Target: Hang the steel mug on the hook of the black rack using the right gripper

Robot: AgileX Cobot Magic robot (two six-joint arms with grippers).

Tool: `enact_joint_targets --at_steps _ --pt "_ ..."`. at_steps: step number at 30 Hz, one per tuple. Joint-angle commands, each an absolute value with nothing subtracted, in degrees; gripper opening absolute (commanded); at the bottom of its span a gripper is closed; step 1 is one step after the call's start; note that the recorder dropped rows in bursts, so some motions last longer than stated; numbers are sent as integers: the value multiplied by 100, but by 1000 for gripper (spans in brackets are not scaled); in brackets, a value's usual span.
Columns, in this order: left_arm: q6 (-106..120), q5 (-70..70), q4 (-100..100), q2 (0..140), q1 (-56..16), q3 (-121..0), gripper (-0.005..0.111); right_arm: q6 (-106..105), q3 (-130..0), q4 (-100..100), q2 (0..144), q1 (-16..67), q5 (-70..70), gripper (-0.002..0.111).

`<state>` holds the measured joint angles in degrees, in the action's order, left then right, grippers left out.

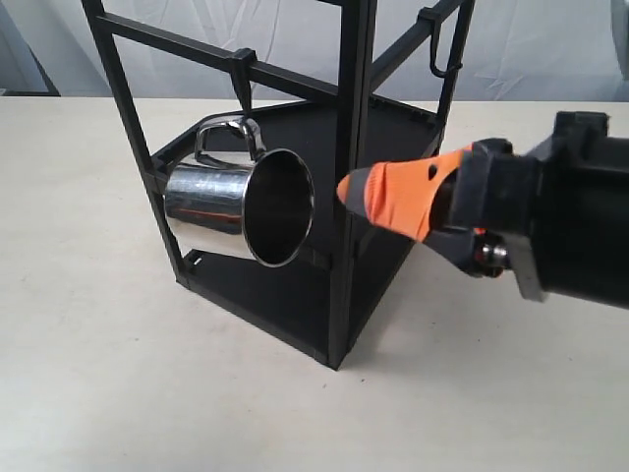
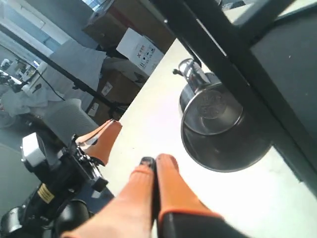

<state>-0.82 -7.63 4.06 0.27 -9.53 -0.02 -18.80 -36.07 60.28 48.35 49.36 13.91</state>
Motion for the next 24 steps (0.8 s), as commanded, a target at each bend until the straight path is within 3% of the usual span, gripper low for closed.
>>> enact_joint_targets --at_steps 1,5,14,24 --pt "-96 -732 411 0 -980 0 2 -2128 -3552 4637 4563 4932 1278 0" --pt "-96 -732 411 0 -980 0 2 -2128 -3281 3574 4064 4660 853 0" --pt "-96 -732 411 0 -980 0 2 -2103 -1552 3751 2335 2011 1192 0" --pt "-96 -732 411 0 -980 0 2 -2293 -63 3655 0 299 1485 0"
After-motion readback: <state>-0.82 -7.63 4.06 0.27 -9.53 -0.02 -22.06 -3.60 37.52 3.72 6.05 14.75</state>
